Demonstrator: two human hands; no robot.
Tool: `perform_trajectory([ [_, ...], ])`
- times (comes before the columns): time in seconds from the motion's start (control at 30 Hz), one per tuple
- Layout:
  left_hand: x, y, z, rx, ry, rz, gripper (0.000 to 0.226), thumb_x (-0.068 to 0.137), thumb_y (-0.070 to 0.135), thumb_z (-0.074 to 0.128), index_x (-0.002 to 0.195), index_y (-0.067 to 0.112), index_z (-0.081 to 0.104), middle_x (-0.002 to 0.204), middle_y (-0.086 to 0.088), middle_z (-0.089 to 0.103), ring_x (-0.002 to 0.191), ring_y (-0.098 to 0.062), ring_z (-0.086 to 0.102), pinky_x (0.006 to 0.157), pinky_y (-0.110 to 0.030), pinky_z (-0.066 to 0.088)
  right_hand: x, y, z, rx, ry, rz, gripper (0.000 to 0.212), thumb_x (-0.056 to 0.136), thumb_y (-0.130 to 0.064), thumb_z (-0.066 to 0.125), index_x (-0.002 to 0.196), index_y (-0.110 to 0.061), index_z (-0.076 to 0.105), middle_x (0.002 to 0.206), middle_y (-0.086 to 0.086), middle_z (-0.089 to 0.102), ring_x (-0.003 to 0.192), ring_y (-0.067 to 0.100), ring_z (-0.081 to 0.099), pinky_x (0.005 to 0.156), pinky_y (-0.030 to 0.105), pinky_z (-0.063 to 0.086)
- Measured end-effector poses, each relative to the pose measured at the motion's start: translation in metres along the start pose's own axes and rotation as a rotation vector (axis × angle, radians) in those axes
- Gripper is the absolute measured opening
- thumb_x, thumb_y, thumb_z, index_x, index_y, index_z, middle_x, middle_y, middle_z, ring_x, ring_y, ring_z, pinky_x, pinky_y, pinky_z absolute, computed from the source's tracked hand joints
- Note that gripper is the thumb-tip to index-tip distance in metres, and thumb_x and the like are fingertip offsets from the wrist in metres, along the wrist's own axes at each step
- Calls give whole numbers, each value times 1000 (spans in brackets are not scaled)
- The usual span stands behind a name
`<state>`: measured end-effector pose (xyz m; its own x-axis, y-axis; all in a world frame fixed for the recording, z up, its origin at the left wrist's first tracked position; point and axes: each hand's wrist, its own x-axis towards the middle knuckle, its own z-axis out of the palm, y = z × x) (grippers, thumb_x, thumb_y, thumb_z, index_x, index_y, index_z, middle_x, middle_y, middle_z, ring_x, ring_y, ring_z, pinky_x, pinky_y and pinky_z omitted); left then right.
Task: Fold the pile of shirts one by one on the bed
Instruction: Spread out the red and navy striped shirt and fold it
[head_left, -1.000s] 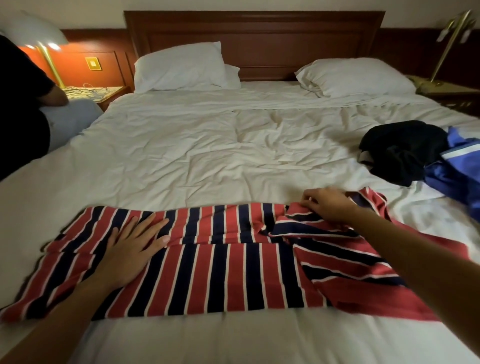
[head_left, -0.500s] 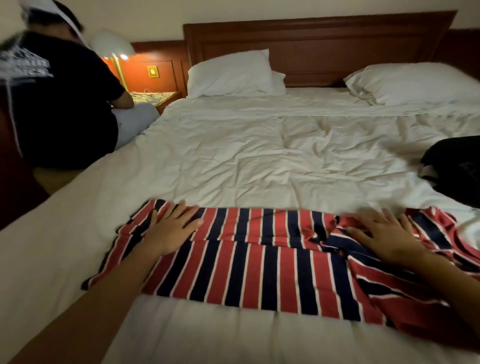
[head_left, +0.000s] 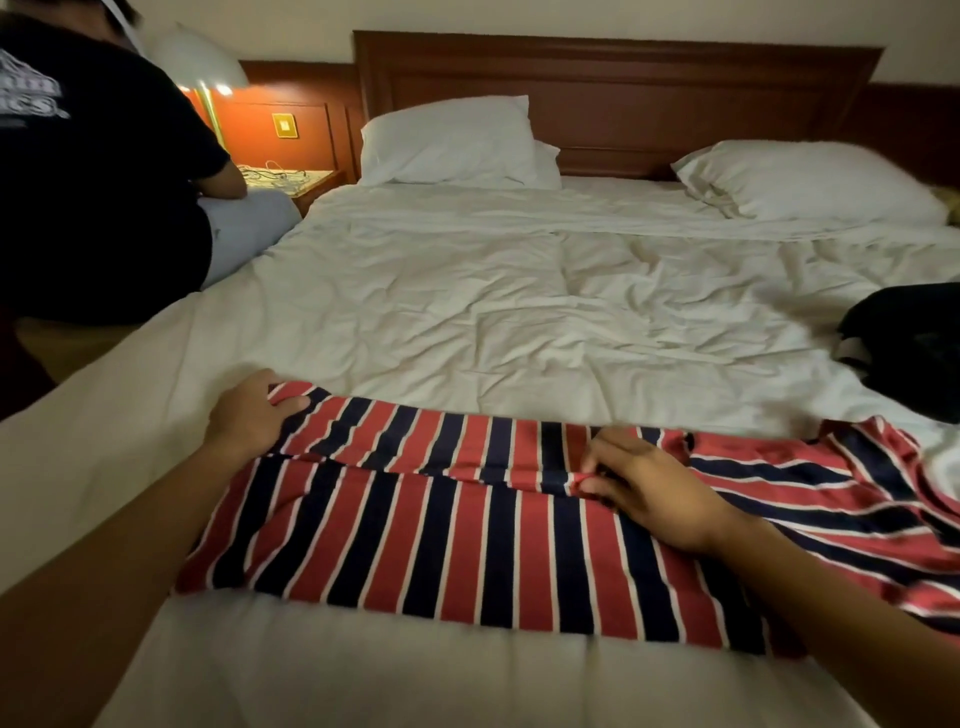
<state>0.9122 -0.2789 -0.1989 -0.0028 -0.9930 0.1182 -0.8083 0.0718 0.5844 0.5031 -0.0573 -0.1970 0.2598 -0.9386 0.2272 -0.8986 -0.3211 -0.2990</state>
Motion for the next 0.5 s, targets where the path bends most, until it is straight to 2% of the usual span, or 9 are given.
perform_trajectory([
  [0.1, -13, -1, -1, -39, 28, -8, 44, 92, 51, 63, 109, 11, 58, 108, -11, 65, 93, -30, 60, 83, -43, 50, -8, -7, -9, 73, -128, 75, 25, 93, -57, 51, 97, -34, 61, 100, -19, 53, 97, 1, 54, 87, 28, 48],
  [0.2, -33, 2, -22, 69, 73, -55, 62, 84, 69, 59, 109, 12, 50, 111, -7, 53, 92, -30, 58, 81, -46, 50, -6, -20, -12, 39, -43, 107, 40, 92, -67, 40, 120, -45, 59, 128, -27, 46, 121, -7, 43, 105, 21, 37],
  [0.23, -40, 1, -30, 137, 49, -80, 68, 81, 73, 58, 108, 11, 51, 111, -8, 53, 91, -30, 58, 80, -45, 50, -4, -28, -9, 26, -29, 113, 46, 93, -68, 38, 131, -46, 53, 139, -26, 40, 131, -6, 35, 111, 23, 29],
  [0.3, -58, -2, -45, 209, -129, -151, 78, 76, 79, 58, 109, 8, 61, 112, -13, 64, 91, -30, 63, 81, -44, 52, 1, -48, 4, 12, -108, 130, 58, 93, -71, 30, 145, -49, 38, 156, -23, 23, 146, 1, 14, 120, 31, 15],
  [0.37, -78, -3, -51, 218, -328, -230, 89, 73, 80, 62, 126, 8, 61, 124, -16, 65, 105, -33, 64, 94, -46, 52, 2, -67, 26, -53, -264, 161, 67, 90, -75, 17, 153, -50, 14, 163, -18, 0, 151, 6, -8, 123, 37, 1],
  [0.43, -97, -2, -51, 322, -360, -207, 92, 72, 79, 64, 133, 10, 57, 132, -14, 62, 114, -33, 62, 100, -47, 50, 0, -79, 41, -137, -331, 195, 71, 87, -76, 4, 152, -50, -7, 163, -14, -14, 149, 8, -19, 123, 39, -9],
  [0.5, -109, 3, -50, 384, -325, -159, 87, 77, 76, 61, 134, 11, 57, 132, -13, 62, 113, -32, 61, 100, -46, 49, -2, -83, 45, -155, -303, 236, 71, 85, -76, 0, 150, -51, -12, 163, -11, -16, 149, 12, -20, 122, 39, -11],
])
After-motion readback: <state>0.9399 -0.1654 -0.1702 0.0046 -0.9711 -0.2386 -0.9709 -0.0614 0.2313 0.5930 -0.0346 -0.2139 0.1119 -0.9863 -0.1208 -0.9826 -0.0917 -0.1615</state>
